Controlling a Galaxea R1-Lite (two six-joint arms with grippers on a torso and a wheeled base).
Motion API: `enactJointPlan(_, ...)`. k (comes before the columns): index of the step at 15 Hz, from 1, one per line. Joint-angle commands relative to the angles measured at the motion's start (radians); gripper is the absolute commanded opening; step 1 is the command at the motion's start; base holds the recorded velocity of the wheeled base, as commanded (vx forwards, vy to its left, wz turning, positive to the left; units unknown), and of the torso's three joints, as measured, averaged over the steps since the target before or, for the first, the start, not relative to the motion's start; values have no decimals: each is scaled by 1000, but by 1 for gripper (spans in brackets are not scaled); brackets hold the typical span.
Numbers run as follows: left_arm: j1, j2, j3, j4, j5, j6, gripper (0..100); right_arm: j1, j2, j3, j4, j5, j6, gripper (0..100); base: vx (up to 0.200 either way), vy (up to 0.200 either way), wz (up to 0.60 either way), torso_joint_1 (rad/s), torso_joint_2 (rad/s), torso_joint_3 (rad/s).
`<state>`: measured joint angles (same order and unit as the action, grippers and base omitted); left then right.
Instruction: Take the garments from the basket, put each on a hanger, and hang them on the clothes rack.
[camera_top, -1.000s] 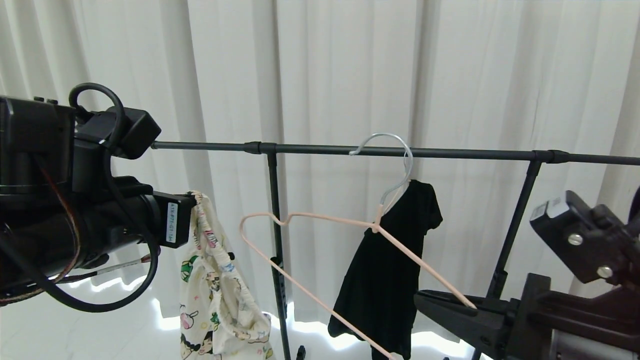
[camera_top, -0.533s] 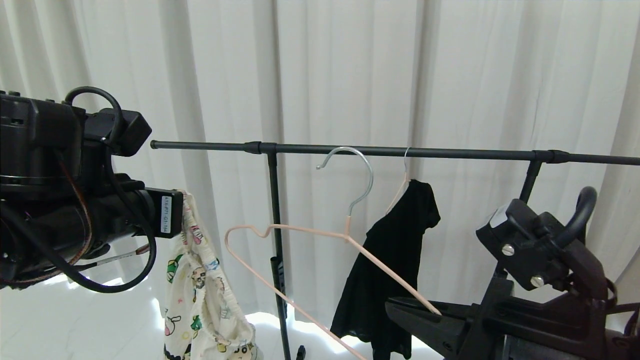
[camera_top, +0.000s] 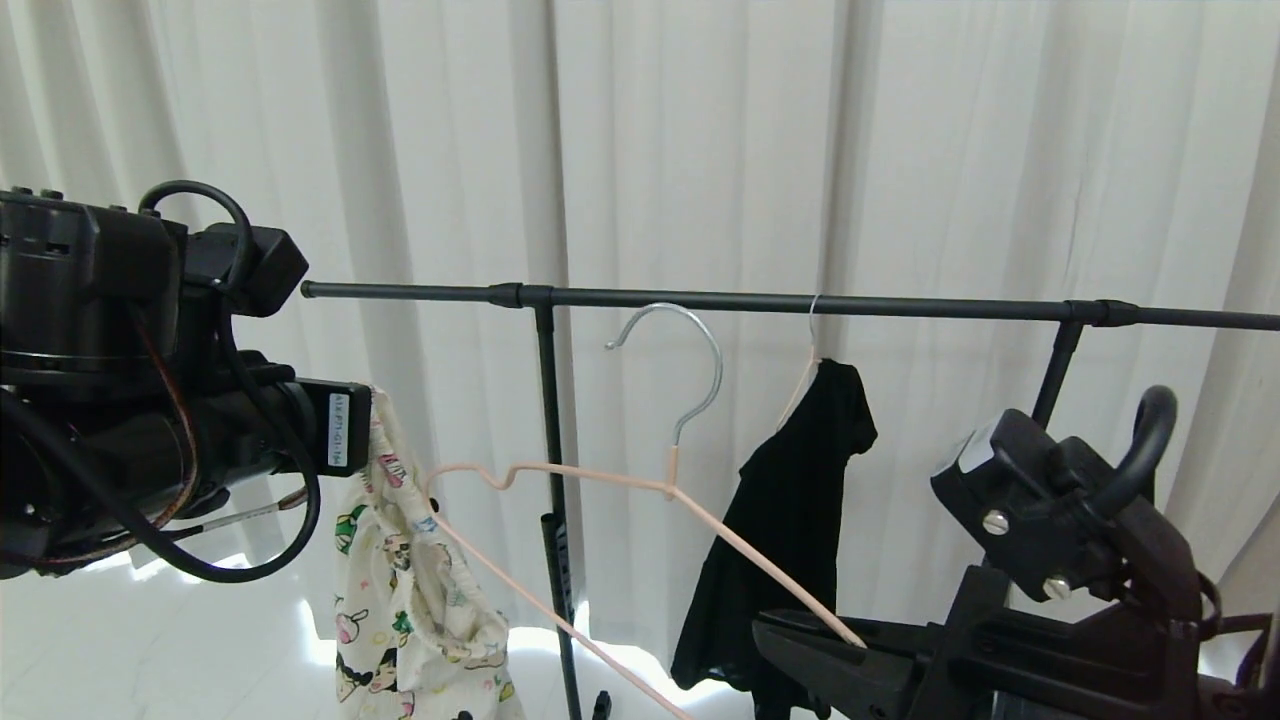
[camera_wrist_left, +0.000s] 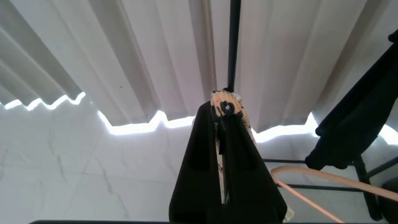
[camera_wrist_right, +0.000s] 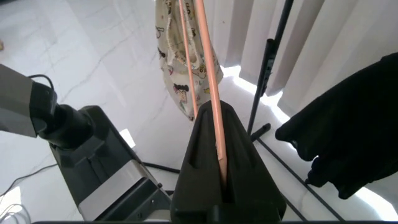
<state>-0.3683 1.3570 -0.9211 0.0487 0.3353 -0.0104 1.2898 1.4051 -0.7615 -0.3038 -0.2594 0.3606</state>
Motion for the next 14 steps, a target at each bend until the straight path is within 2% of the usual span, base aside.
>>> enactJointPlan(1,-3,-3,-1,0,1,0,0,2,18,-4,-1,0,0,0,0,0,0,0,0,0)
enactJointPlan(9,-18,-13,2,0,4,-2,0,-6,75,-53,-3,-11,-5,0,0,0,0,0,0,0)
enactJointPlan(11,-67,-21,2,0,4,-10,0,-7,98,-79,-11,-8,-2,0,0,0,0,0,0,0)
enactJointPlan(14,-141,-35,-1,0,4,-51,0,-14,161,-88,-110,-9,-2,0,0,0,0,0,0,0)
